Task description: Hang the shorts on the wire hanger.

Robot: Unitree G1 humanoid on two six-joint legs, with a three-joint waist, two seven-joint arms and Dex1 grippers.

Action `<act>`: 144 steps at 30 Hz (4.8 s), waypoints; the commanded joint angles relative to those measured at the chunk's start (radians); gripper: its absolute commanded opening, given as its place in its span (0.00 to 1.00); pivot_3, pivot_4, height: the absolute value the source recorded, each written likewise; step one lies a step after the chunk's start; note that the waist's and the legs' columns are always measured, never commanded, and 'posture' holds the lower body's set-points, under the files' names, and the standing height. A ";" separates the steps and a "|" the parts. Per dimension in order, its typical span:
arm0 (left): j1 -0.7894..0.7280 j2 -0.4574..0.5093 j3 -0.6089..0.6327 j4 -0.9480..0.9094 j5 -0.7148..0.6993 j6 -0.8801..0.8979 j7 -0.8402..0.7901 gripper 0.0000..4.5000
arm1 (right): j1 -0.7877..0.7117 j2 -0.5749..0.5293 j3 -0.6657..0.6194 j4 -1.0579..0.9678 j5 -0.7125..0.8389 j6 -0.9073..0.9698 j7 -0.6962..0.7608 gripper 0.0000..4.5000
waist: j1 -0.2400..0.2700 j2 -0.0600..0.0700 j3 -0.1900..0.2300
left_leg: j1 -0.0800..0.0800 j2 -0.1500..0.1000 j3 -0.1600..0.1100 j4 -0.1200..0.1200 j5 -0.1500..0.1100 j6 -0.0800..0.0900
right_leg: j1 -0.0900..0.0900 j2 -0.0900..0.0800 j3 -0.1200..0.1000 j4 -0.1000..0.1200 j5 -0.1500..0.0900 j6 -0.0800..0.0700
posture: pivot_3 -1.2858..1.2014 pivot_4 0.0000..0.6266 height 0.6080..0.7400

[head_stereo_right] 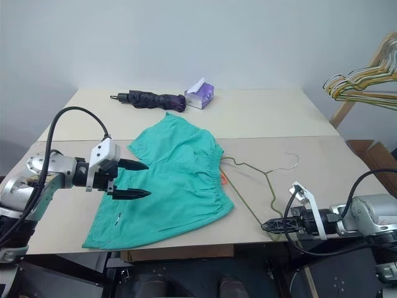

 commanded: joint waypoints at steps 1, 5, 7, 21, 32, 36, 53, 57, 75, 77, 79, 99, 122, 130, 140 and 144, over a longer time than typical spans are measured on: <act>0.002 0.008 0.020 -0.007 0.005 -0.024 -0.001 1.00 | 0.008 -0.017 -0.009 -0.065 0.002 -0.051 0.034 0.00 | 0.002 0.000 0.000 | 0.000 0.000 0.000 0.000 0.000 0.000 | 0.000 0.000 0.000 0.000 0.000 0.000 | 0.55 0.00 1.00; 0.009 0.008 0.017 -0.012 0.012 -0.027 0.001 1.00 | -0.017 -0.004 0.022 -0.066 -0.033 -0.093 0.040 0.00 | 0.004 0.000 0.000 | 0.000 0.000 0.000 0.000 0.000 0.000 | 0.000 0.000 0.000 0.000 0.000 0.000 | 0.55 0.00 1.00; 0.012 0.008 0.014 -0.010 0.018 -0.031 0.001 1.00 | -0.049 -0.002 0.060 -0.041 -0.070 -0.120 0.048 0.00 | 0.002 0.000 0.000 | 0.000 0.000 0.000 0.000 0.000 0.000 | 0.000 0.000 0.000 0.000 0.000 0.000 | 0.55 0.00 1.00; 0.041 -0.019 0.002 -0.021 0.056 -0.045 0.040 1.00 | -0.355 0.037 0.348 0.234 -0.311 -0.232 0.232 0.00 | 0.017 0.000 0.000 | 0.000 0.000 0.000 0.001 0.000 0.000 | -0.001 0.000 0.000 0.001 0.000 0.000 | 0.57 0.00 1.00; 0.067 -0.035 0.004 -0.038 0.070 -0.044 0.087 1.00 | -0.642 0.246 0.461 0.700 -0.537 -0.362 0.301 0.00 | 0.038 0.000 0.000 | 0.000 0.000 0.001 0.001 0.000 0.000 | -0.002 0.000 0.000 0.002 0.000 -0.001 | 0.59 0.00 1.00; 0.092 -0.027 0.024 -0.067 0.059 -0.033 0.100 1.00 | -0.693 0.286 0.379 0.821 -0.557 -0.379 0.262 0.00 | 0.058 0.000 0.000 | -0.001 0.000 0.001 0.001 0.000 0.000 | -0.002 0.000 0.000 0.002 0.000 -0.001 | 0.59 0.00 1.00; -0.033 -0.046 0.113 0.001 -0.055 -0.034 0.018 1.00 | -0.344 0.356 0.034 0.101 -0.575 -0.801 -0.108 0.00 | 0.075 0.001 0.000 | -0.005 0.000 0.001 0.001 0.000 0.000 | -0.006 0.000 -0.001 0.003 0.000 -0.001 | 0.56 0.00 1.00; -0.127 -0.009 0.188 0.072 -0.122 -0.042 -0.056 1.00 | -0.353 0.373 0.071 0.087 -0.617 -0.967 -0.096 0.00 | 0.050 0.001 0.000 | -0.006 0.000 0.000 0.001 0.000 0.000 | -0.006 0.000 -0.001 0.003 0.000 -0.001 | 0.56 0.00 1.00; -0.663 0.171 -0.218 0.644 -0.054 -0.323 -0.367 1.00 | -0.539 0.549 0.323 0.258 -0.873 -1.280 -0.053 0.00 | 0.030 0.001 0.000 | -0.006 0.000 0.000 0.001 0.000 0.000 | -0.005 0.000 -0.002 0.004 0.000 -0.001 | 0.57 0.00 1.00; -0.690 0.178 -0.309 0.664 -0.056 -0.362 -0.367 1.00 | -0.544 0.562 0.327 0.257 -0.886 -1.271 -0.056 0.00 | 0.033 0.000 0.000 | -0.008 0.000 -0.001 0.002 0.000 0.000 | -0.008 0.000 -0.002 0.004 0.000 -0.001 | 0.57 0.00 1.00; -0.715 0.174 -0.381 0.695 -0.035 -0.411 -0.367 1.00 | -0.544 0.567 0.329 0.248 -0.892 -1.253 -0.051 0.00 | 0.034 0.000 0.000 | -0.011 0.000 0.000 0.002 0.000 0.000 | -0.011 0.000 -0.001 0.005 0.000 -0.001 | 0.57 0.00 1.00; -0.745 0.121 -0.621 0.795 -0.102 -0.520 -0.367 0.02 | -0.520 0.553 0.330 0.180 -0.916 -1.195 -0.052 0.00 | 0.011 0.000 0.000 | -0.016 0.000 0.000 0.005 0.000 0.000 | -0.018 0.000 0.000 0.009 0.000 -0.001 | 0.55 0.00 1.00; -0.738 0.022 -0.309 0.983 0.143 -0.643 -0.348 0.02 | -0.480 0.438 -0.024 0.043 -0.769 -0.927 -0.282 0.93 | 0.016 0.000 0.000 | -0.016 0.000 0.000 0.005 0.000 0.000 | -0.018 0.000 -0.001 0.009 0.000 -0.001 | 0.55 0.00 1.00; -0.756 -0.019 -0.208 1.014 0.228 -0.658 -0.348 0.02 | -0.204 0.446 -0.050 -0.070 -0.663 -0.790 -0.287 0.93 | 0.012 0.000 0.000 | -0.015 0.000 0.000 0.006 0.000 0.000 | -0.017 0.000 0.000 0.010 0.000 -0.001 | 0.55 0.00 1.00; -0.777 -0.046 -0.140 1.041 0.292 -0.667 -0.347 0.02 | -0.256 0.732 0.038 0.003 -0.570 -0.733 -0.349 0.93 | -0.006 0.000 0.000 | -0.015 0.000 -0.001 0.006 0.001 0.000 | -0.017 0.001 0.000 0.010 0.000 -0.001 | 0.56 0.00 1.00; -0.771 -0.048 -0.119 1.035 0.303 -0.666 -0.355 0.02 | -0.293 0.779 0.069 0.077 -0.591 -0.770 -0.374 0.93 | 0.005 0.000 0.000 | -0.016 0.000 -0.001 0.006 0.001 0.000 | -0.017 0.001 -0.001 0.010 0.000 -0.001 | 0.56 0.00 1.00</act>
